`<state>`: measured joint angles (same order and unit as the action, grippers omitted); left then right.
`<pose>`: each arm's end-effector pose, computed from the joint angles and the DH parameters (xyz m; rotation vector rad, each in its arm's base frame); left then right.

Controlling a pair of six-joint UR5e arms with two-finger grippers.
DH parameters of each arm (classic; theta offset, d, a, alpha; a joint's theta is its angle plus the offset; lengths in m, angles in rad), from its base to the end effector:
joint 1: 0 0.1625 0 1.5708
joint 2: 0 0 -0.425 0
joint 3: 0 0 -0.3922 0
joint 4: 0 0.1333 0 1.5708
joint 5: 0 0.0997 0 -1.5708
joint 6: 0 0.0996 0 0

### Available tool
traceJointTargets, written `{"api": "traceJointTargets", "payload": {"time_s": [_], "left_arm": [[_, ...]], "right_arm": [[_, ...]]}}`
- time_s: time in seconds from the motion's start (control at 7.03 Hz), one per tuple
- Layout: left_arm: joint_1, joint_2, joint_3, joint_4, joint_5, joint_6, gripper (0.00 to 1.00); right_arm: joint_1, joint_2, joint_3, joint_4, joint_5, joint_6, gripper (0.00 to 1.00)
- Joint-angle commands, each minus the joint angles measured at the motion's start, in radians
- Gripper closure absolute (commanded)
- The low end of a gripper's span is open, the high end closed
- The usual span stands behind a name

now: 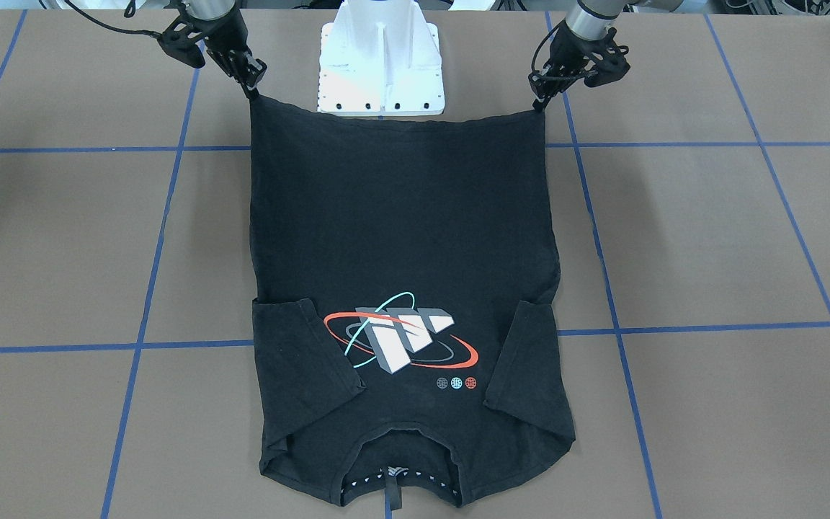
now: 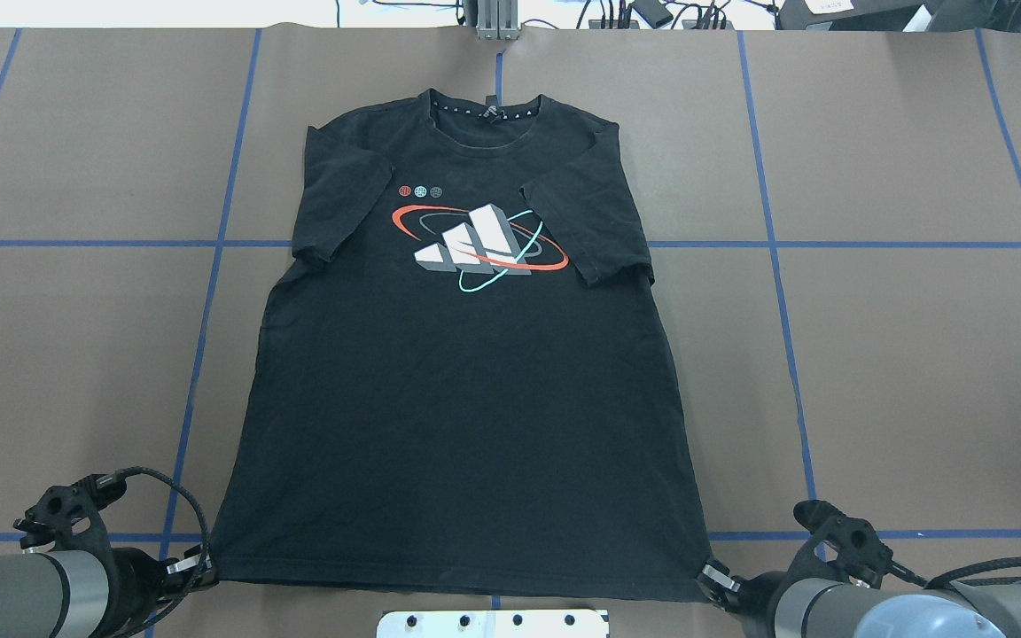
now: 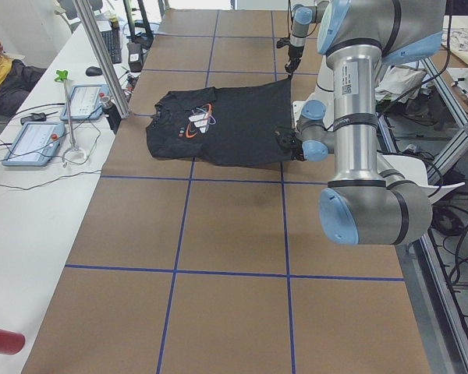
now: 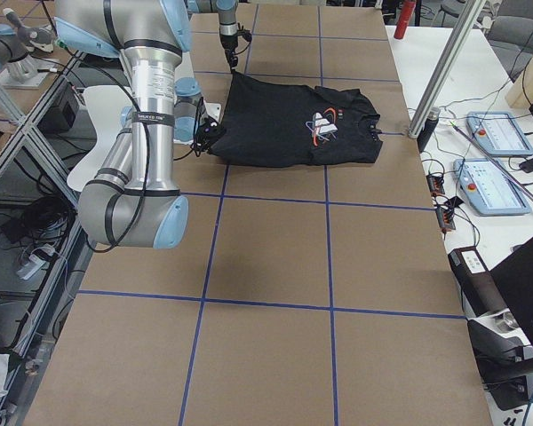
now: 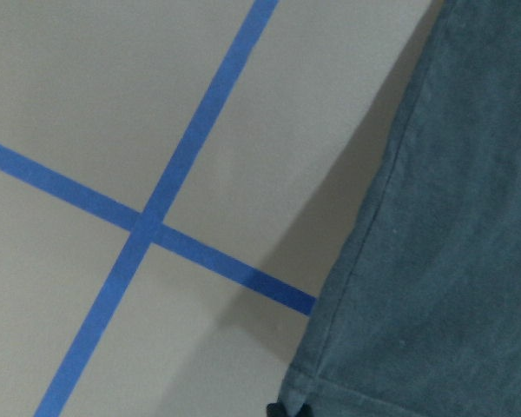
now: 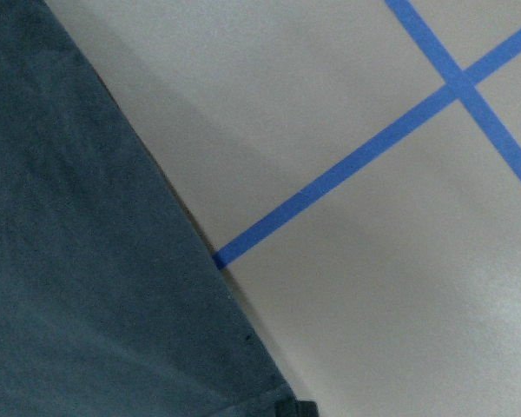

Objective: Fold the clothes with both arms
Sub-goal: 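Move the left gripper to the hem corner and grasp both hem corners, then lift the hem with both grippers and fold it toward the collar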

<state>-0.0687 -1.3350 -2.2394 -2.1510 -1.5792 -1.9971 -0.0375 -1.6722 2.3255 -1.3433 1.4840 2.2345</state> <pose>0.3840 -0.1592 0.3794 -0.1895 1.0048 -0.4473 -0.4134 -0.1265 0.3332 -0.2301 -0.8697 0.6225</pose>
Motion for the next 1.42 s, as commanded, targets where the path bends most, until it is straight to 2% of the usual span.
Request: {"api": "traceJointTargets", "payload": {"time_s": [0.0,0.14,0.28,0.43,0.57,0.71,0.85,1.0,1.14,1.28], "left_arm": [[-0.002,0.002,-0.148,0.005,-0.073,0.000,1.00],[-0.014,-0.004,-0.190,0.026,-0.082,0.000,1.00],[-0.040,-0.019,-0.195,0.039,-0.122,0.000,1.00],[-0.145,-0.032,-0.209,0.040,-0.183,0.021,1.00],[-0.210,-0.088,-0.188,0.042,-0.214,0.029,1.00],[-0.279,-0.158,-0.154,0.046,-0.214,0.029,1.00],[-0.371,-0.243,-0.076,0.049,-0.216,0.038,1.00],[-0.458,-0.356,0.025,0.065,-0.217,0.088,1.00],[-0.517,-0.421,0.117,0.072,-0.217,0.099,1.00],[-0.578,-0.473,0.192,0.069,-0.219,0.113,1.00]], "right_arm": [[-0.016,-0.090,0.130,0.000,0.091,0.001,1.00],[-0.016,-0.131,0.153,0.000,0.105,-0.001,1.00],[0.035,-0.129,0.173,0.001,0.149,-0.003,1.00],[0.189,-0.123,0.181,0.003,0.268,-0.022,1.00],[0.365,-0.109,0.173,-0.003,0.420,-0.056,1.00],[0.512,-0.091,0.132,-0.014,0.494,-0.152,1.00],[0.624,0.002,0.042,-0.037,0.515,-0.244,1.00],[0.701,0.205,-0.117,-0.130,0.531,-0.251,1.00],[0.755,0.356,-0.209,-0.233,0.532,-0.300,1.00],[0.809,0.435,-0.259,-0.306,0.530,-0.390,1.00]]}}
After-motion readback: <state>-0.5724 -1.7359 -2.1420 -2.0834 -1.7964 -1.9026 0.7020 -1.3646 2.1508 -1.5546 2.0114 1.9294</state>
